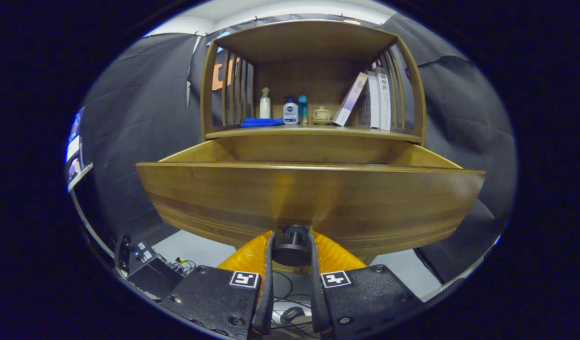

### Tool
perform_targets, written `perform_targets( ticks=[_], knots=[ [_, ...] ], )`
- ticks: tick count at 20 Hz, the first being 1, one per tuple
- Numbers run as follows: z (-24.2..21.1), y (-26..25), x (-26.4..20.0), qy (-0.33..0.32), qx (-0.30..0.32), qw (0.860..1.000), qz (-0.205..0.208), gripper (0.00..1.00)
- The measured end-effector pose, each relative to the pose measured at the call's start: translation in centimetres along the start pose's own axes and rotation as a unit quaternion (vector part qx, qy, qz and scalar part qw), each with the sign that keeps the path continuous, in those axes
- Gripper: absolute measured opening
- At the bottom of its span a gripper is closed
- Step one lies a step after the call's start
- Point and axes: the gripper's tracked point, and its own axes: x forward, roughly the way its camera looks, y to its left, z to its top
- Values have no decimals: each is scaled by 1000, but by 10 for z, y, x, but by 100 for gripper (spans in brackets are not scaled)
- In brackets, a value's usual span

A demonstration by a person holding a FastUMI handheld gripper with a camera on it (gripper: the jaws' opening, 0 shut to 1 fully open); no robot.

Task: Pull open the drawer, take out the items inside it, and place them on the countertop above the cabinet.

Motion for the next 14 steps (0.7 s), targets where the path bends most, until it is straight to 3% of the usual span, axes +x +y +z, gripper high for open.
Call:
perform_targets(
  ticks=[5,9,14],
  knots=[
    [-8,2,-8,31,2,999,8,36],
    [15,5,-28,32,-9,999,16,52],
    [68,23,-51,27,16,997,75,72]
  ],
)
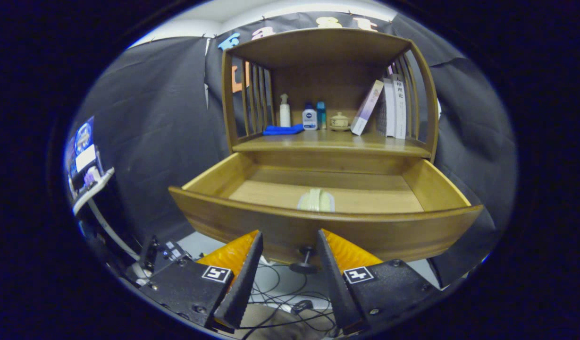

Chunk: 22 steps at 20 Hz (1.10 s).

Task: Pull open the drawer, take out the items inside it, and place them on the countertop above the cabinet.

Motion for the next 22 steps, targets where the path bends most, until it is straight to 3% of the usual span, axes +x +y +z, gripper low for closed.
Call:
perform_targets(
  ticks=[3,7,18,19,22],
  knots=[
    [24,-2,8,16,15,1000,11,76],
    [32,-18,45,91,14,996,5,76],
    [20,-36,128,255,23,967,-7,68],
    [15,-36,132,267,30,963,-6,66],
    [3,-43,139,289,34,956,-18,48]
  ],
)
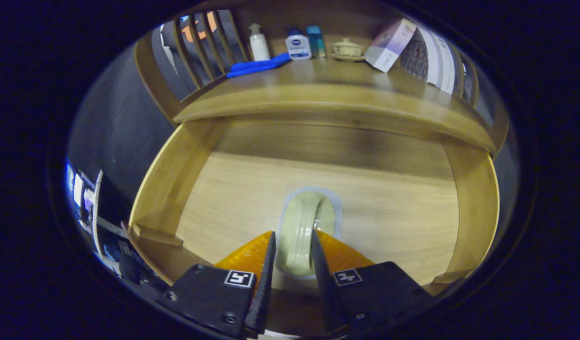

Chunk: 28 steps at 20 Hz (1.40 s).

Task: Pull open the drawer, take out the items inside it, and place them on the countertop above the cabinet.

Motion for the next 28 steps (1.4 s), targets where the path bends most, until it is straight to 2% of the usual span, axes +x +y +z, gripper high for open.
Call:
perform_targets(
  ticks=[2,6,12,19,28],
  knots=[
    [6,-6,2,-11,-8,1000,-18,40],
    [11,-11,1,-13,12,1000,-17,21],
    [33,-5,-39,-49,1,999,-9,20],
    [92,-5,-87,-99,-4,995,-17,20],
    [172,-14,-93,-125,4,991,-46,19]
  ],
)
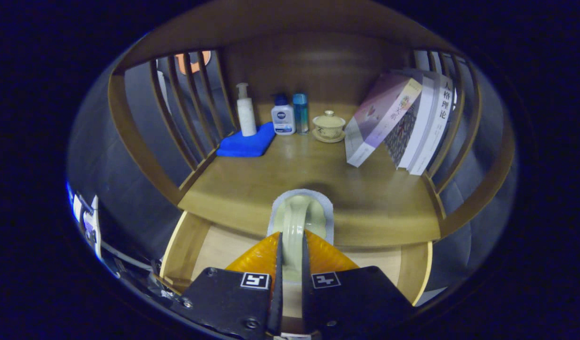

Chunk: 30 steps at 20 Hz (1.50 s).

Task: Pull open the drawer, take out the items inside it, and place them on the countertop above the cabinet.

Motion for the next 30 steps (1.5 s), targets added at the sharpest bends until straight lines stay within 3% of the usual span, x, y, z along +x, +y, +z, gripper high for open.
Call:
perform_targets(
  ticks=[7,14,22,28,30],
  knots=[
    [22,-2,44,-3,55,998,10,19],
    [43,-11,62,-29,31,999,-27,19],
    [53,-10,77,-47,38,998,-22,20],
    [57,-12,66,-63,36,997,-32,43],
    [58,-2,54,-76,30,996,-18,50]
  ],
)
